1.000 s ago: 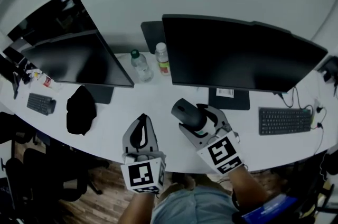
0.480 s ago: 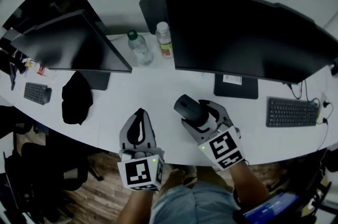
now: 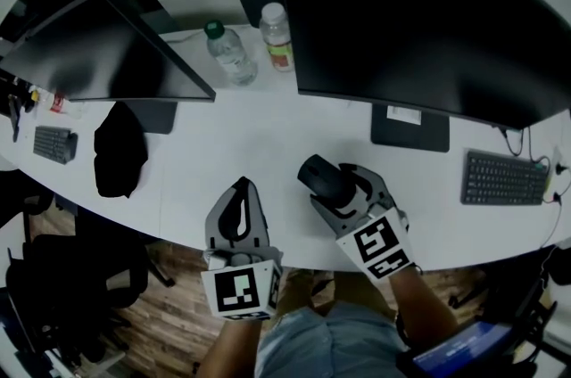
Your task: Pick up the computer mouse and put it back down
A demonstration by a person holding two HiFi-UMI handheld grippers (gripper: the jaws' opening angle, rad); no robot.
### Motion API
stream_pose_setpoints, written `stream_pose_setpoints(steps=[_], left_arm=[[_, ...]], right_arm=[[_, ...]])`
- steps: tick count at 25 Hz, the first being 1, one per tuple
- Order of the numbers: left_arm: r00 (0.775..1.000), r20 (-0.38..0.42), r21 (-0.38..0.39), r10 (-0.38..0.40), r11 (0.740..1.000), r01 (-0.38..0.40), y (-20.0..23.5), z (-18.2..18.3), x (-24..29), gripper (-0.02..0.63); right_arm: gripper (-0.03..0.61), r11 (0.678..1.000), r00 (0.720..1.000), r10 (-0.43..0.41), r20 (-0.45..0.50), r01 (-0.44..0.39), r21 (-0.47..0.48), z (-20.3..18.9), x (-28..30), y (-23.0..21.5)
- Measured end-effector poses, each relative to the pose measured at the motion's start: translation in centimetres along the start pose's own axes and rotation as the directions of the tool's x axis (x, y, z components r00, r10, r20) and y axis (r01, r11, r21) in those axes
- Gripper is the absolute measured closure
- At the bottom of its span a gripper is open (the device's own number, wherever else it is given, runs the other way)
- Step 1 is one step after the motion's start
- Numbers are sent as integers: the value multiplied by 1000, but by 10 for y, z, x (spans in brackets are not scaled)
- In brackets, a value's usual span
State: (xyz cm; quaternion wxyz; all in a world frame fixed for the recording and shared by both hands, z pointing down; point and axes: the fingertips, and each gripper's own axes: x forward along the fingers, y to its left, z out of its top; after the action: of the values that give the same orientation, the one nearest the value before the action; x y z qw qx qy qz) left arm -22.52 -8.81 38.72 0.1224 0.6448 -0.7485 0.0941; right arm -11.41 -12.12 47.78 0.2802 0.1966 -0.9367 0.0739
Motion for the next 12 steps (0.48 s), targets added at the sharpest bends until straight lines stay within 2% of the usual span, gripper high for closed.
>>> stream_pose_setpoints(steps=[7,12], left_arm=[[1000,-25,-4,-3,1000,3,3,-16,7,606],[996,-87,0,-5,1000,5,4,-36,7,606]], right_arm=[[276,999,998,30,-55,-29,20,-28,18,5],[276,999,995,37,-91,-35,30,-47,28,8]])
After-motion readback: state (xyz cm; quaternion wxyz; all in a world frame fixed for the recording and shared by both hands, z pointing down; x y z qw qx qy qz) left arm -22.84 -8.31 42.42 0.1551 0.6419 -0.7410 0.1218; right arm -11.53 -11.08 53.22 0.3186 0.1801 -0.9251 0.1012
